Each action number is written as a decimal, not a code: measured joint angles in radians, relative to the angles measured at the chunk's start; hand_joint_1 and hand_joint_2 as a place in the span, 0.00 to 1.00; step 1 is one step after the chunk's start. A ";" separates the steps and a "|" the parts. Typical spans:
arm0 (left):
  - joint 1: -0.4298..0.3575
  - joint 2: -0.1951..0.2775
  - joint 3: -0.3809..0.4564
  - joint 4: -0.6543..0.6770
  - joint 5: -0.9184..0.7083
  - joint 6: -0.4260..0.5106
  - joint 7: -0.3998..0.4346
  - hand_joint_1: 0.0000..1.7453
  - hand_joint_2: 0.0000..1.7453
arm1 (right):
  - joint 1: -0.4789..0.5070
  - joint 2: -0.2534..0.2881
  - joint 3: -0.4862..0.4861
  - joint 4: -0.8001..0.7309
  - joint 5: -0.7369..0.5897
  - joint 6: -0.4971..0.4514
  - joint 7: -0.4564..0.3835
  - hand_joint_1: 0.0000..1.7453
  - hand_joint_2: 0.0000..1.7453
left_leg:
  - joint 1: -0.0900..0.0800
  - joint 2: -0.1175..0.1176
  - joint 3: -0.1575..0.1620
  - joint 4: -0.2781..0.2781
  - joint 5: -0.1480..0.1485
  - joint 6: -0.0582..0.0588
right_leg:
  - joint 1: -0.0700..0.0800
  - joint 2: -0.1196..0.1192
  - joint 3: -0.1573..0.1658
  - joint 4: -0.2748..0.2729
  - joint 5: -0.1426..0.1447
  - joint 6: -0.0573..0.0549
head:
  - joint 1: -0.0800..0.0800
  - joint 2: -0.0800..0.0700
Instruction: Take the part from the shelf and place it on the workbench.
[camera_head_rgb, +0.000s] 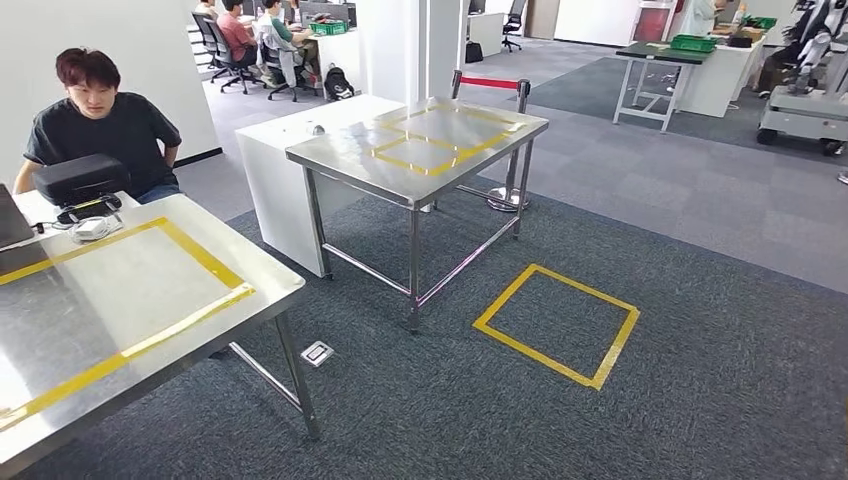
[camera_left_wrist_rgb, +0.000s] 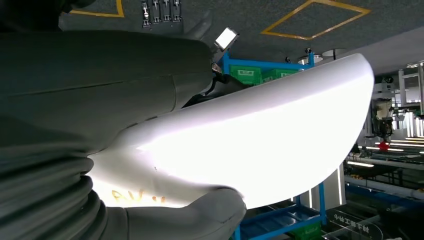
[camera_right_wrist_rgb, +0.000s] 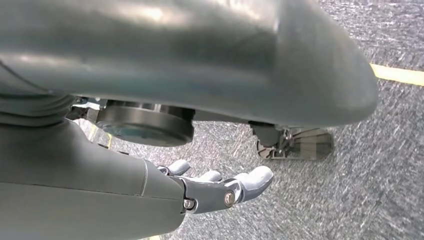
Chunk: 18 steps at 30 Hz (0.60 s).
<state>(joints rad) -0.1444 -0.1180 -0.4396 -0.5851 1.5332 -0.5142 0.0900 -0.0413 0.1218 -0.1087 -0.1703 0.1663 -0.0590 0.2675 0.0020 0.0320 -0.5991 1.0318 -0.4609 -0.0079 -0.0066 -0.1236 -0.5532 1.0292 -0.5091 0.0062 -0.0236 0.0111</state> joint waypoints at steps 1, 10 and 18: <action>-0.001 0.000 0.000 0.000 0.000 0.000 0.001 1.00 1.00 | -0.001 0.000 -0.001 0.000 0.000 0.000 0.000 0.00 0.00 | 0.002 -0.011 0.000 -0.002 0.003 0.007 | -0.003 0.022 -0.008 0.022 -0.016 0.005 | 0.001 0.000; -0.011 -0.010 0.004 0.005 0.000 -0.001 0.011 1.00 1.00 | 0.004 0.000 -0.016 0.000 -0.011 -0.011 0.000 0.00 0.00 | 0.003 -0.135 -0.004 0.003 0.010 0.016 | -0.003 0.169 -0.058 0.080 0.003 -0.009 | 0.009 0.000; -0.020 -0.013 0.006 0.022 0.002 -0.012 0.021 1.00 1.00 | 0.001 0.001 -0.029 0.001 -0.008 -0.008 0.000 0.00 0.00 | 0.003 -0.087 -0.061 0.086 -0.037 -0.026 | -0.004 0.137 -0.011 -0.022 0.036 -0.037 | 0.002 0.000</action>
<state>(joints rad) -0.1643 -0.1307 -0.4336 -0.5627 1.5347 -0.5260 0.1107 -0.0402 0.1228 -0.1376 -0.1694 0.1583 -0.0667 0.2673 0.0048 -0.0549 -0.6600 1.1178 -0.4974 -0.0337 -0.0102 0.0138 -0.5646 1.0070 -0.4735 -0.0310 -0.0219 0.0111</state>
